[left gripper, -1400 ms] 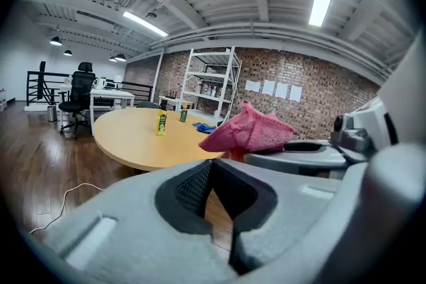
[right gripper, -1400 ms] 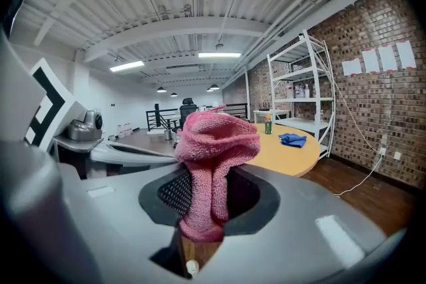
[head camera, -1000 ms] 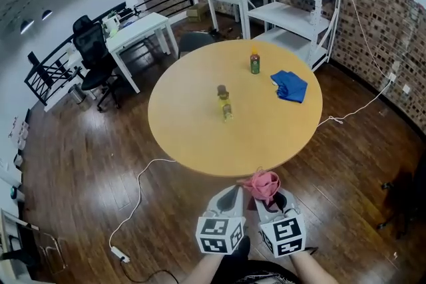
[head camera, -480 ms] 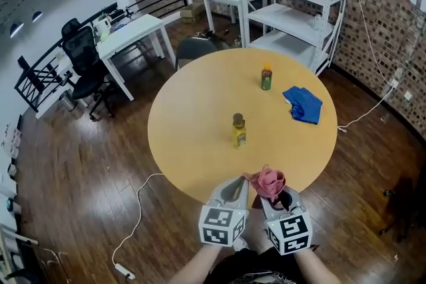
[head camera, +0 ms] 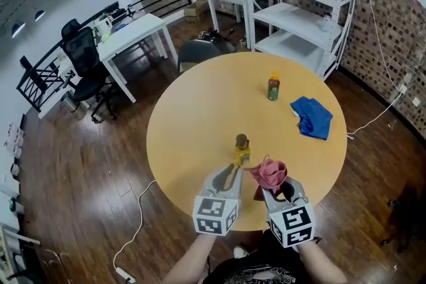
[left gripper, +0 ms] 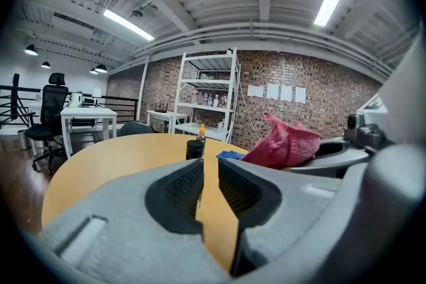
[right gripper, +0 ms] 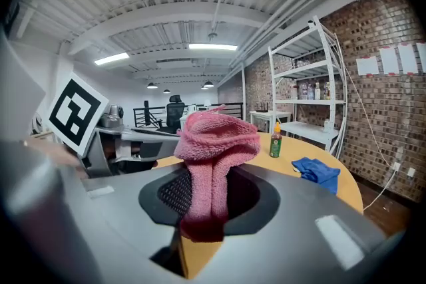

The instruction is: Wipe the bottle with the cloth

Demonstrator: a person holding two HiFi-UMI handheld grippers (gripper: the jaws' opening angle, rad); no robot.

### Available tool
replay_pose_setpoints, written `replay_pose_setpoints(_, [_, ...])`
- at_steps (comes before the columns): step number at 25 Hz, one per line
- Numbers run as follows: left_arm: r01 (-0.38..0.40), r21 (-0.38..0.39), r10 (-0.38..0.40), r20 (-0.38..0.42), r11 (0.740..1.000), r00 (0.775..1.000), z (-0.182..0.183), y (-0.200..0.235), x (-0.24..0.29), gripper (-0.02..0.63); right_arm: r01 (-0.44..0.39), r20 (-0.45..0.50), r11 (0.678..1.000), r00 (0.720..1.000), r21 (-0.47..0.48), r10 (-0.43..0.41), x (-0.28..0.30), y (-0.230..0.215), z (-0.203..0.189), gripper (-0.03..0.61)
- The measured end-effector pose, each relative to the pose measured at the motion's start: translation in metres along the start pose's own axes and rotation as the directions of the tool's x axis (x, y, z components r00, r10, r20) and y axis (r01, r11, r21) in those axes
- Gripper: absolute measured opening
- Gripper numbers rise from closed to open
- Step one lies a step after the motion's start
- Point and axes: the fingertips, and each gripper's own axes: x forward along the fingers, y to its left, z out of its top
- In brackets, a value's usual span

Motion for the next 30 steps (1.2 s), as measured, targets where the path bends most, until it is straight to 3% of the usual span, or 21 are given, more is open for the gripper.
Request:
replay_pose_setpoints(4, [-0.012, 0.015, 0.013, -0.038, 1.000, 0.999, -0.004, 0.021, 0.035, 0.163, -0.035, 0.020, 0.999, 0.999, -0.005, 0.035, 0.031, -0.024, 0.017, 0.104])
replay_pose_setpoints(9, [0.035, 0.077, -0.028, -0.089, 0.996, 0.996, -0.012, 0.029, 0.076, 0.209, -0.076, 0.023, 0.997, 0.997, 0.017, 0.075, 0.068, -0.059, 0.029, 0.104])
replay_pose_setpoints(16, [0.079, 0.149, -0.062, -0.111, 0.986, 0.992, -0.017, 0.030, 0.104, 0.212, -0.176, 0.004, 0.984, 0.984, 0.037, 0.176, 0.109, -0.076, 0.037, 0.103])
replay_pose_setpoints(20, [0.112, 0.208, -0.085, -0.133, 0.972, 0.987, -0.020, 0.028, 0.112, 0.210, -0.269, -0.020, 0.963, 0.963, 0.028, 0.270, 0.125, -0.074, 0.038, 0.103])
replay_pose_setpoints(30, [0.129, 0.222, -0.109, -0.103, 0.966, 0.989, 0.003, 0.029, 0.112, 0.198, -0.386, -0.045, 0.921, 0.920, 0.051, 0.388, 0.148, -0.075, 0.038, 0.103])
